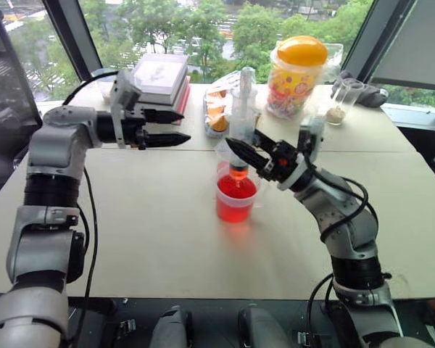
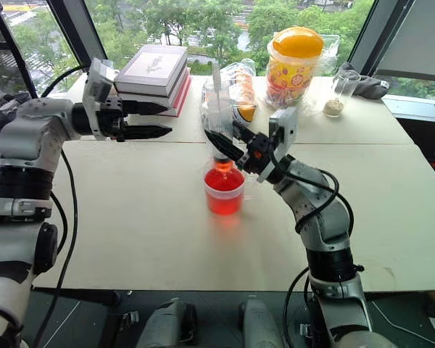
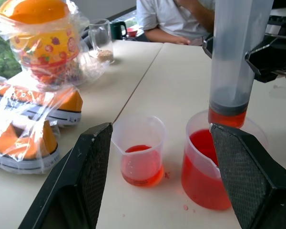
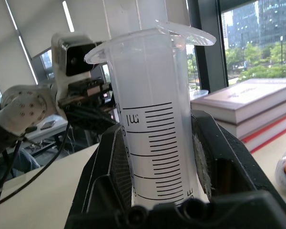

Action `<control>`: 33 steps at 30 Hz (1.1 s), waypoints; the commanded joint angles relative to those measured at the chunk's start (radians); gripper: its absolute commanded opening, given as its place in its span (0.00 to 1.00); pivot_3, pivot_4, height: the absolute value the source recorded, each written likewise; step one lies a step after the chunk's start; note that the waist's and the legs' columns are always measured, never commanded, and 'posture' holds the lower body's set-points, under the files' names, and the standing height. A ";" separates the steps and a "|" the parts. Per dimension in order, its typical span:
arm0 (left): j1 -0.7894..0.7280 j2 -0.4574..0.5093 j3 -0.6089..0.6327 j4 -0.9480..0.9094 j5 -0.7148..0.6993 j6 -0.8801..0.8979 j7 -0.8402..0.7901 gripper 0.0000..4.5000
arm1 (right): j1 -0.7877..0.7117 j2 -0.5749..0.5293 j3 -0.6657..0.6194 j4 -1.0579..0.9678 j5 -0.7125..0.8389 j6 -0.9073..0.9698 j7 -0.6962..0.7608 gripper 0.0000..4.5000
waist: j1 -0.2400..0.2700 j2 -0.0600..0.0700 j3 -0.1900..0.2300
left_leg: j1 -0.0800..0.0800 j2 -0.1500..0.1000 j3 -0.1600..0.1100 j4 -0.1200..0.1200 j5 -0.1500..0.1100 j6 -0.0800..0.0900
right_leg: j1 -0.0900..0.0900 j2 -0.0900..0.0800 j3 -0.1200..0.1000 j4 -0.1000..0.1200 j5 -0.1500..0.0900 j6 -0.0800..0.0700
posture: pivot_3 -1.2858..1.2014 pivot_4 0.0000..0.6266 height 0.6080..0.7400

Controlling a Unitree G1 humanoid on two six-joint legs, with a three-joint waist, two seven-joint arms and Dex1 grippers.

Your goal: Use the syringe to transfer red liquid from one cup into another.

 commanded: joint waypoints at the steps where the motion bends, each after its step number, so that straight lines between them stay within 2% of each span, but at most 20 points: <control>1: -0.006 0.011 0.039 -0.041 -0.023 0.003 0.034 0.74 | -0.166 0.004 -0.033 0.181 -0.031 -0.074 0.011 0.31 | -0.001 0.000 0.000 | 0.001 0.000 0.000 0.000 0.000 0.000 | 0.000 0.000 0.000 0.000 0.000 0.000 | 0.52 0.24 1.00; 6: 0.007 0.007 0.043 -0.073 -0.033 0.008 0.056 0.74 | -0.328 0.056 -0.018 0.556 -0.135 -0.284 0.077 0.31 | -0.002 0.000 0.000 | 0.001 0.000 0.000 -0.002 0.000 0.000 | 0.000 0.000 0.000 0.000 0.000 0.000 | 0.52 0.24 1.00; 9: 0.015 0.006 0.050 -0.102 -0.045 0.013 0.074 0.74 | -0.358 0.098 -0.017 0.778 -0.196 -0.446 0.116 0.31 | -0.003 0.000 0.000 | 0.001 0.000 0.001 -0.002 0.000 0.000 | 0.000 0.000 0.000 -0.001 0.000 0.000 | 0.52 0.24 1.00; 12: 0.005 -0.005 0.054 -0.114 -0.056 0.020 0.092 0.74 | -0.352 0.118 -0.022 0.893 -0.230 -0.543 0.141 0.31 | -0.002 0.000 0.000 | 0.000 0.000 0.001 -0.002 0.000 0.000 | 0.000 0.000 0.000 -0.001 0.000 0.000 | 0.52 0.24 1.00; 16: -0.058 -0.042 0.037 -0.087 -0.064 0.009 0.103 0.74 | -0.343 0.127 -0.024 0.964 -0.256 -0.609 0.156 0.31 | 0.000 0.000 0.000 | 0.000 0.000 0.001 -0.002 0.000 0.000 | 0.000 0.000 0.000 -0.001 0.000 0.000 | 0.52 0.24 1.00; 25: -0.264 -0.182 0.040 0.123 -0.074 -0.011 0.091 0.74 | -0.343 0.131 -0.028 0.997 -0.282 -0.650 0.159 0.31 | -0.007 0.001 0.000 | 0.000 0.000 0.001 -0.002 0.000 -0.001 | 0.000 0.000 0.000 0.000 0.000 0.000 | 0.52 0.24 1.00; 33: -0.328 -0.237 -0.006 0.291 0.004 -0.103 0.070 0.74 | -0.339 0.130 -0.032 0.986 -0.291 -0.650 0.164 0.31 | -0.028 0.001 0.000 | 0.000 0.000 0.001 -0.002 0.001 -0.001 | 0.000 0.000 0.000 0.000 0.000 0.001 | 0.52 0.24 1.00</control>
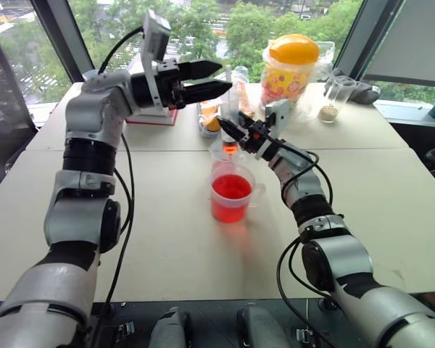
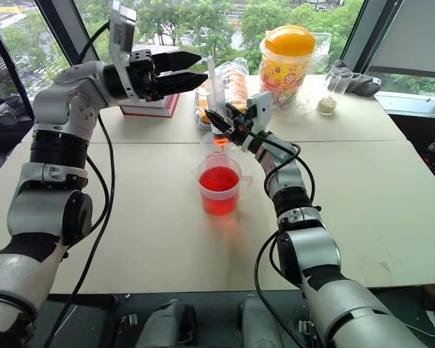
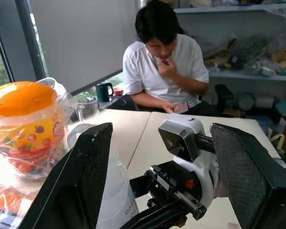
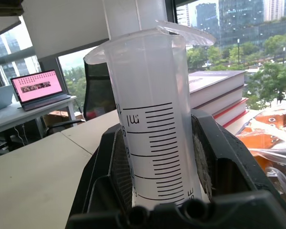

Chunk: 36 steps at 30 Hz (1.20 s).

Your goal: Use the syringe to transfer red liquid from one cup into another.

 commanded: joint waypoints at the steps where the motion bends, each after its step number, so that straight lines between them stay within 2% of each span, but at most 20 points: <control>1: -0.047 -0.011 -0.014 0.046 0.035 -0.062 -0.013 0.74 | -0.016 0.001 -0.014 -0.030 0.001 -0.024 0.004 0.31 | -0.001 0.000 0.000 | 0.000 0.000 0.000 0.000 0.000 0.000 | 0.000 0.000 0.000 0.000 0.000 0.000 | 0.52 0.24 1.00; 12: -0.095 -0.025 -0.016 0.183 0.112 -0.182 0.010 0.74 | -0.016 -0.001 -0.019 -0.035 -0.005 -0.023 0.011 0.31 | 0.000 0.000 0.000 | 0.000 0.000 0.000 0.000 0.000 0.000 | 0.000 0.000 0.000 0.000 0.000 0.000 | 0.52 0.24 1.00; 22: -0.139 -0.066 0.008 0.279 0.114 -0.220 0.018 0.74 | -0.013 -0.002 -0.012 -0.042 -0.012 -0.018 0.023 0.31 | 0.000 0.000 0.000 | 0.000 0.000 0.000 0.000 0.000 0.000 | 0.000 0.000 0.000 0.000 0.000 0.000 | 0.52 0.24 1.00; 25: -0.151 -0.079 0.014 0.303 0.114 -0.223 0.016 0.55 | -0.011 -0.003 -0.010 -0.044 -0.016 -0.018 0.024 0.31 | 0.000 0.000 0.000 | 0.000 0.000 0.000 0.000 0.000 0.000 | 0.000 0.000 0.000 0.000 0.000 0.000 | 0.52 0.24 1.00; 30: -0.169 -0.100 0.021 0.356 0.129 -0.241 0.030 0.00 | -0.010 -0.004 -0.012 -0.045 -0.022 -0.016 0.029 0.31 | -0.001 0.000 0.000 | 0.000 0.000 0.000 -0.001 0.000 0.000 | 0.000 0.000 0.000 0.000 0.000 0.000 | 0.52 0.24 1.00; 36: -0.165 -0.106 0.018 0.383 0.151 -0.256 0.028 0.00 | -0.011 -0.007 -0.013 -0.053 -0.025 -0.011 0.031 0.31 | 0.000 0.000 0.000 | 0.000 0.000 0.000 -0.001 0.000 0.000 | 0.000 0.000 0.000 0.000 0.000 0.000 | 0.52 0.24 1.00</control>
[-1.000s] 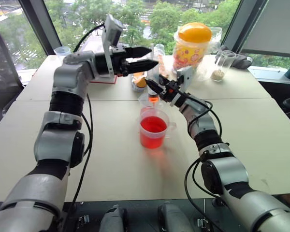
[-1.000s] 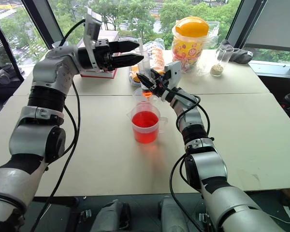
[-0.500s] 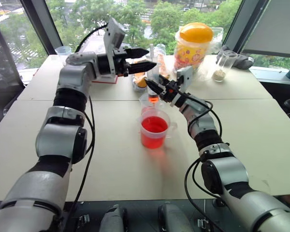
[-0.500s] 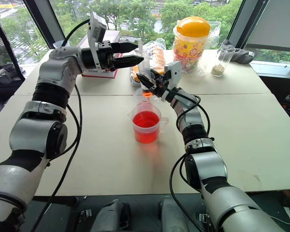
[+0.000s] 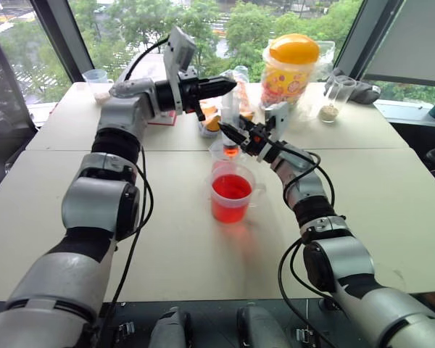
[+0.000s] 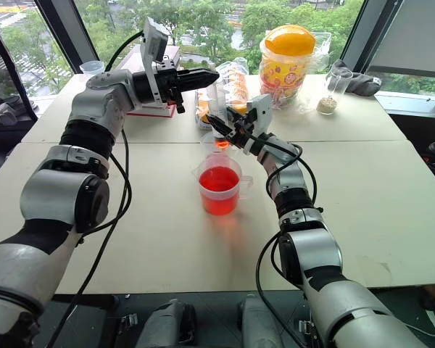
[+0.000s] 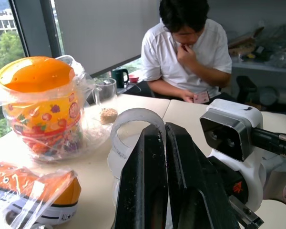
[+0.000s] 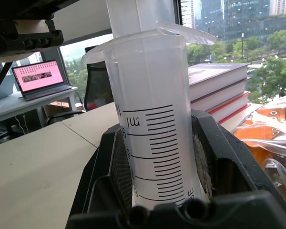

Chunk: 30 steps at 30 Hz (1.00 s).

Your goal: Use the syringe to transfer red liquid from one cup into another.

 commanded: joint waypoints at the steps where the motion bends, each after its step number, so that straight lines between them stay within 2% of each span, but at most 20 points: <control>1: -0.029 -0.008 -0.003 -0.008 0.019 -0.021 -0.011 0.00 | -0.025 0.001 -0.007 -0.056 0.009 -0.012 0.004 0.31 | 0.000 0.000 0.000 | 0.000 0.000 0.000 0.000 0.000 0.000 | 0.000 0.000 0.000 0.000 0.000 0.000 | 0.52 0.24 1.00; 15: 0.056 -0.016 -0.045 -0.032 0.077 -0.053 -0.052 0.00 | -0.040 0.002 -0.016 -0.216 0.055 0.092 0.029 0.31 | 0.000 0.000 0.000 | 0.000 0.000 0.000 0.000 0.000 0.000 | 0.000 0.000 0.000 0.000 0.000 0.000 | 0.52 0.24 1.00; 30: 0.118 -0.022 -0.071 -0.086 0.096 -0.036 -0.070 0.00 | -0.100 0.006 -0.045 -0.249 0.091 0.145 0.016 0.31 | 0.000 0.000 0.000 | 0.000 0.000 0.000 0.000 0.000 0.000 | 0.000 0.000 0.000 0.000 0.000 0.000 | 0.52 0.24 1.00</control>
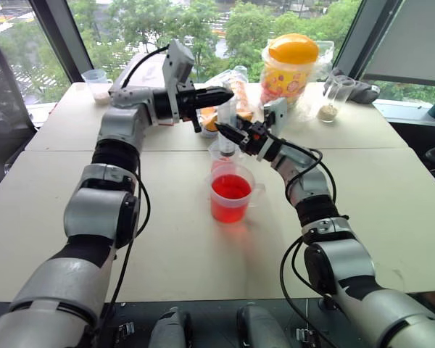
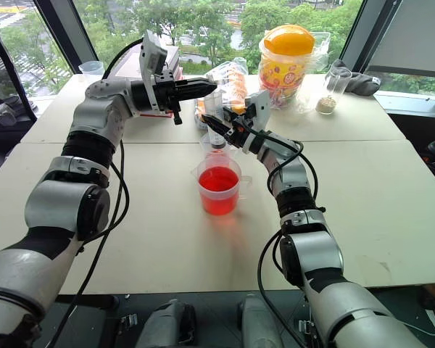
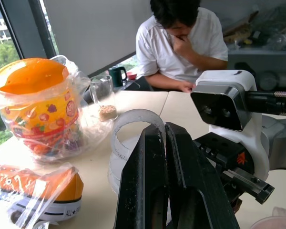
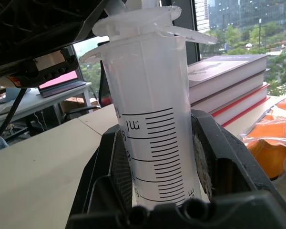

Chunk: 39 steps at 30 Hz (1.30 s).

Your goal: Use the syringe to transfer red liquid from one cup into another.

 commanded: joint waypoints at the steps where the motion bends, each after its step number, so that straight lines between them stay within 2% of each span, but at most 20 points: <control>1: 0.035 -0.015 -0.059 0.011 0.047 0.024 -0.025 0.00 | -0.112 0.009 -0.045 -0.117 0.068 -0.024 -0.012 0.31 | 0.000 0.000 0.000 | 0.000 0.000 0.000 0.000 0.000 0.000 | 0.000 0.000 0.000 0.000 0.000 0.000 | 0.52 0.24 1.00; 5: 0.027 0.003 -0.036 0.000 0.030 0.040 -0.012 0.00 | -0.095 0.012 -0.034 -0.114 0.057 -0.026 -0.010 0.31 | 0.000 0.000 0.000 | 0.000 0.000 0.000 0.000 0.000 0.000 | 0.000 0.000 0.000 0.000 0.000 0.000 | 0.52 0.24 1.00; 8: 0.025 0.032 -0.011 -0.040 0.001 0.078 -0.016 0.20 | -0.063 0.015 -0.025 -0.105 0.046 -0.030 -0.009 0.31 | -0.001 0.000 0.000 | 0.000 0.000 0.000 0.000 0.000 0.000 | 0.000 0.000 0.000 0.000 0.000 0.000 | 0.52 0.24 1.00; 15: 0.077 0.145 0.040 -0.203 -0.046 0.157 0.001 0.98 | -0.012 0.017 -0.012 -0.105 0.033 -0.024 -0.010 0.31 | -0.003 0.000 0.000 | 0.000 0.001 0.000 -0.001 0.000 0.000 | -0.001 0.000 0.000 0.000 0.000 0.000 | 0.52 0.24 1.00; 19: 0.158 0.227 0.058 -0.322 -0.073 0.218 0.000 0.99 | -0.002 0.013 -0.014 -0.121 0.035 -0.013 -0.017 0.31 | -0.002 0.000 0.000 | 0.000 0.001 0.000 -0.001 0.000 0.000 | 0.000 0.000 0.000 0.000 0.000 0.000 | 0.52 0.24 1.00; 23: 0.259 0.260 0.066 -0.453 -0.112 0.276 0.007 0.99 | -0.011 0.000 -0.027 -0.147 0.049 0.021 -0.046 0.31 | 0.001 0.000 0.000 | 0.000 0.001 0.000 0.000 0.000 0.000 | 0.000 0.000 0.000 0.000 0.000 0.000 | 0.52 0.24 1.00; 29: 0.412 0.238 0.067 -0.666 -0.180 0.380 0.070 0.99 | -0.104 -0.102 -0.142 -0.388 0.188 0.517 -0.308 0.31 | 0.007 0.000 0.000 | -0.001 0.000 0.000 0.001 0.000 0.000 | 0.000 -0.002 0.000 0.000 0.000 0.000 | 0.52 0.24 1.00; 33: 0.478 0.223 0.054 -0.747 -0.207 0.416 0.093 0.99 | -0.139 -0.266 -0.158 -0.526 0.203 0.964 -0.454 0.31 | 0.008 0.000 0.000 | -0.001 0.000 0.000 0.000 0.000 0.000 | -0.001 -0.002 0.000 0.000 0.000 0.000 | 0.52 0.24 1.00; 36: 0.521 0.213 0.037 -0.794 -0.220 0.434 0.105 0.99 | -0.125 -0.419 -0.094 -0.575 0.181 1.235 -0.462 0.31 | 0.007 0.000 0.000 | -0.001 0.000 0.000 -0.001 0.000 0.000 | -0.001 -0.002 0.000 -0.001 0.000 -0.001 | 0.52 0.24 1.00; 39: 0.550 0.200 0.038 -0.836 -0.248 0.459 0.119 0.99 | -0.078 -0.551 -0.015 -0.588 0.176 1.414 -0.424 0.31 | 0.006 0.000 0.000 | -0.001 0.000 0.000 -0.001 0.000 0.001 | -0.001 -0.002 0.000 -0.001 -0.002 -0.004 | 0.52 0.24 1.00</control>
